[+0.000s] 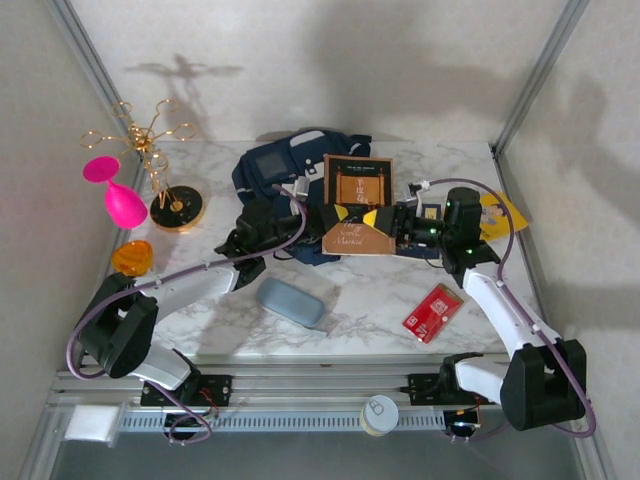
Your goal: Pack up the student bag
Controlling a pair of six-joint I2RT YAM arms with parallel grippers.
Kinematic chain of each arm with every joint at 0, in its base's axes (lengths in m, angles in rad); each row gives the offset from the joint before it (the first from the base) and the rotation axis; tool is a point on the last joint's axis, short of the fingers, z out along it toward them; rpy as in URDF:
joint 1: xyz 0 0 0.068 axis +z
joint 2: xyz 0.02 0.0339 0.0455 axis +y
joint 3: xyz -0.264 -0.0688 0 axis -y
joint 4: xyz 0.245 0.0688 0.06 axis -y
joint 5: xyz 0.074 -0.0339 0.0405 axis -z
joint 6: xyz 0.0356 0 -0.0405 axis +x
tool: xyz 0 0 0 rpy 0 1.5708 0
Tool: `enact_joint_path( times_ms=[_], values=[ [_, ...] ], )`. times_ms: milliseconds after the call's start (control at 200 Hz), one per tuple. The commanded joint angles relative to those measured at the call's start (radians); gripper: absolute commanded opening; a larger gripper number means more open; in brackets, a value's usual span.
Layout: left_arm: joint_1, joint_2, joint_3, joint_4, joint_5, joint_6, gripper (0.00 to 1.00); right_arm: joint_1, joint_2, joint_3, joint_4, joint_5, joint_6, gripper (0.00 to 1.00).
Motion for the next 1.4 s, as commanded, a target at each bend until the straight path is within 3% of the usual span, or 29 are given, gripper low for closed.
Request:
enact_joint_path(
  times_ms=[0, 215, 421, 511, 611, 721, 876, 956, 1076, 1397],
  values=[
    [0.002, -0.033, 0.05, -0.07, -0.06, 0.106, 0.0, -0.002, -0.034, 0.022, -0.018, -0.022, -0.008, 0.72],
    [0.005, -0.046, 0.035, -0.139, -0.105, 0.148, 0.0, -0.015, -0.036, 0.025, -0.104, 0.006, -0.062, 0.53],
    [0.005, -0.038, 0.026, -0.129, -0.1, 0.143, 0.0, -0.018, -0.032, 0.027, -0.126, 0.034, -0.088, 0.19],
    [0.005, -0.038, 0.026, -0.147, -0.105, 0.161, 0.0, -0.026, -0.019, 0.043, -0.182, 0.07, -0.128, 0.09],
    [0.01, -0.04, 0.061, -0.245, -0.132, 0.241, 0.12, -0.042, 0.004, 0.068, -0.269, 0.149, -0.166, 0.0],
    [0.022, -0.039, 0.152, -0.475, -0.169, 0.427, 0.4, -0.071, 0.025, 0.073, -0.319, 0.174, -0.182, 0.0],
    [0.024, -0.017, 0.215, -0.707, -0.231, 0.745, 0.57, -0.163, 0.009, 0.095, -0.433, 0.279, -0.231, 0.0],
    [0.021, 0.061, 0.301, -0.858, -0.285, 0.886, 0.59, -0.209, 0.01, 0.111, -0.489, 0.34, -0.246, 0.0],
    [0.002, 0.18, 0.41, -1.011, -0.265, 1.043, 0.6, -0.26, 0.0, 0.108, -0.503, 0.357, -0.242, 0.0],
    [-0.01, 0.424, 0.596, -1.045, -0.269, 1.091, 0.58, -0.33, -0.036, 0.065, -0.5, 0.325, -0.24, 0.0]
  ],
)
